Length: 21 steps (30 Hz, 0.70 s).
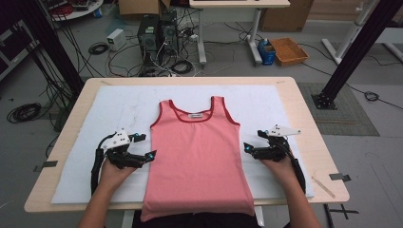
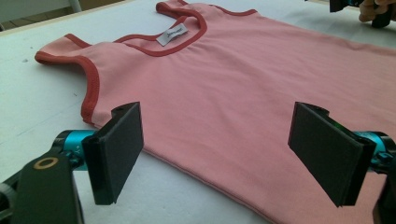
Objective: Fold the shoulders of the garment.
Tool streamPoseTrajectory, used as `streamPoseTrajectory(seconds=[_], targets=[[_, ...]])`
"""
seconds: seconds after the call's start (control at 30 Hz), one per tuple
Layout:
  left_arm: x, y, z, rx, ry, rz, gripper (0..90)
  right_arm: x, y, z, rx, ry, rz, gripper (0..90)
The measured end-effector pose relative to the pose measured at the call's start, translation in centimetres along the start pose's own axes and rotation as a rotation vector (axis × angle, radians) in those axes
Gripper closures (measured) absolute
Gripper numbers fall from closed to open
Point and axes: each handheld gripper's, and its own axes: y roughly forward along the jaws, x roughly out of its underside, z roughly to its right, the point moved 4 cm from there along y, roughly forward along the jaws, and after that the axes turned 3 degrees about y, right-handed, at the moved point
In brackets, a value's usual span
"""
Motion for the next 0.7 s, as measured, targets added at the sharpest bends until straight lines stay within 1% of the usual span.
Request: streamPoseTrajectory(seconds=[0.17, 0.27, 0.37, 0.47, 0.53, 0.6, 0.7], targets=[[0.0, 0.0, -0.04, -0.005, -0.007, 0.001, 18.2, 0.01, 0.02, 0.01, -0.006, 0.0, -0.003, 16.2], [0.0, -0.01, 0.0, -0.004, 0.001, -0.001, 18.2, 0.0, 0.04, -0.01, -0.002, -0.006, -0.001, 16.2], [-0.01, 0.04, 0.07, -0.006, 0.007, -0.001, 18.2, 0.02, 0.1, -0.11, 0.002, -0.012, -0.011, 16.2], [0.0, 0.0, 0.01, -0.003, 0.003, 0.001, 18.2, 0.01, 0.23, -0.11, 0.006, -0.012, -0.024, 16.2], [0.01, -0.01, -0.01, -0.002, -0.005, 0.003, 18.2, 0.01, 0.23, -0.19, 0.014, -0.02, -0.021, 16.2], [0.0, -0.02, -0.03, 0.0, -0.004, 0.006, 18.2, 0.03, 0.23, -0.26, 0.018, -0.029, -0.022, 16.2], [0.0, -0.01, -0.03, -0.001, -0.001, 0.003, 18.2, 0.02, 0.25, -0.25, 0.017, -0.028, -0.023, 16.2]])
